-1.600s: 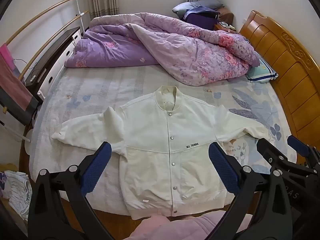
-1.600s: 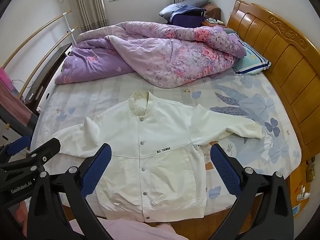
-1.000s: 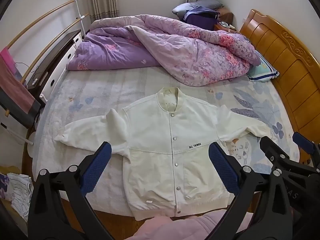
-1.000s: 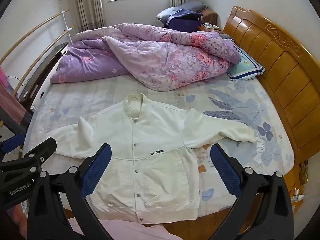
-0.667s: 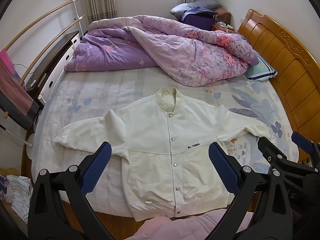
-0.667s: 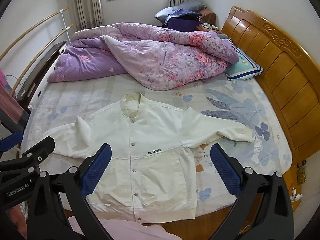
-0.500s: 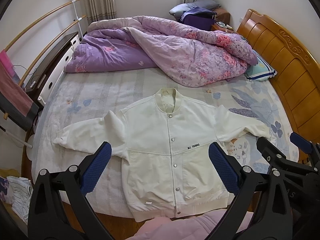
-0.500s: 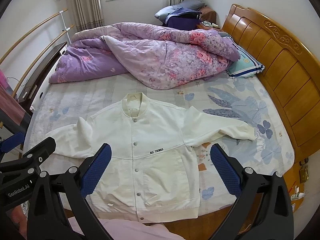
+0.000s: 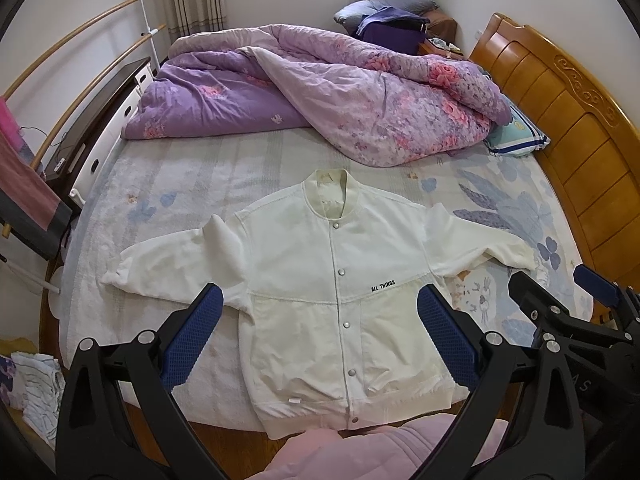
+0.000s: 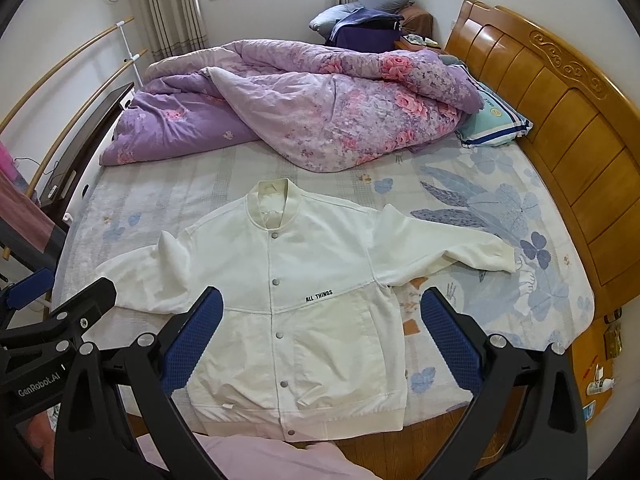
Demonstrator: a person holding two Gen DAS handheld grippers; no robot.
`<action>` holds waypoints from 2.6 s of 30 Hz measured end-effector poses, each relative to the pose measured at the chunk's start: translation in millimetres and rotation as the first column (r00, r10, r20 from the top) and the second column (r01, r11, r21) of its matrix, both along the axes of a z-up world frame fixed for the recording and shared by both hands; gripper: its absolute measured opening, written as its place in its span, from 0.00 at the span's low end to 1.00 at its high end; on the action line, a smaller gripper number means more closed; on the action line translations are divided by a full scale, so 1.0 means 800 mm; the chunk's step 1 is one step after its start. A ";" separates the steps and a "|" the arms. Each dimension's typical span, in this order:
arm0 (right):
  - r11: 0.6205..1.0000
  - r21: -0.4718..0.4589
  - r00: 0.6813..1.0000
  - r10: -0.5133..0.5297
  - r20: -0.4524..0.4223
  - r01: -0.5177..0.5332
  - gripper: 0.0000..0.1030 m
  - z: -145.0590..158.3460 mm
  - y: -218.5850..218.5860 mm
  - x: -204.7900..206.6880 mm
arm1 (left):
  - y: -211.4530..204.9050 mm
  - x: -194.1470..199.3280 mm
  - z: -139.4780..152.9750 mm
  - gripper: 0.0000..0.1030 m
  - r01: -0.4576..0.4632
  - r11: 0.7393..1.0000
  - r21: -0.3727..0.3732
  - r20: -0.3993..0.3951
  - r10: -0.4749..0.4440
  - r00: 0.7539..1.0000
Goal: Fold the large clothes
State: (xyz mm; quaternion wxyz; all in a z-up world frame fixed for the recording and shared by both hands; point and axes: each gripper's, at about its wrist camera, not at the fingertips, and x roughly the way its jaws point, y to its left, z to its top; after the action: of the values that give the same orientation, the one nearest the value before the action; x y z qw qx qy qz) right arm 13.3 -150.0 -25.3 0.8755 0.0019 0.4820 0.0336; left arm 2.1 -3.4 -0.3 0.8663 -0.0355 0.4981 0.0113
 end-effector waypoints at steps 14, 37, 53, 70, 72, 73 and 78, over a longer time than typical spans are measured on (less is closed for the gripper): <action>1.000 0.002 1.000 0.004 -0.005 -0.004 0.93 -0.001 0.002 -0.001 | 0.002 -0.001 -0.001 0.95 0.002 1.000 -0.001 -0.004 -0.002 1.000; 1.000 -0.012 1.000 0.012 -0.001 -0.012 0.93 -0.001 0.003 -0.012 | 0.007 -0.008 -0.003 0.95 -0.007 1.000 -0.004 -0.003 0.007 1.000; 1.000 -0.015 1.000 0.011 0.001 -0.011 0.93 -0.001 0.004 -0.013 | 0.005 -0.010 -0.004 0.95 -0.005 1.000 -0.010 -0.006 0.005 1.000; 1.000 0.015 1.000 0.018 0.012 -0.018 0.93 0.005 -0.006 -0.013 | -0.005 -0.015 0.005 0.95 -0.003 1.000 -0.005 0.011 0.004 1.000; 1.000 0.017 1.000 0.020 0.012 -0.020 0.93 0.006 -0.006 -0.012 | -0.006 -0.015 0.006 0.95 -0.004 1.000 0.000 0.017 0.004 1.000; 1.000 0.016 1.000 0.021 0.017 -0.021 0.93 0.008 -0.005 -0.012 | -0.005 -0.015 0.005 0.95 -0.007 1.000 0.002 0.017 0.007 1.000; 0.999 0.011 0.999 0.032 0.025 -0.032 0.93 0.011 -0.003 -0.009 | -0.006 -0.013 0.009 0.95 -0.016 1.000 0.009 0.030 0.016 0.999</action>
State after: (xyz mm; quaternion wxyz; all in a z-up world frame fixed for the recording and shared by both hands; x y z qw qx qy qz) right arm 6.0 -152.5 -16.3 0.8808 -0.0012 0.4707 0.0503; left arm -8.0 -8.3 7.2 0.8736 -0.0358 0.4850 0.0199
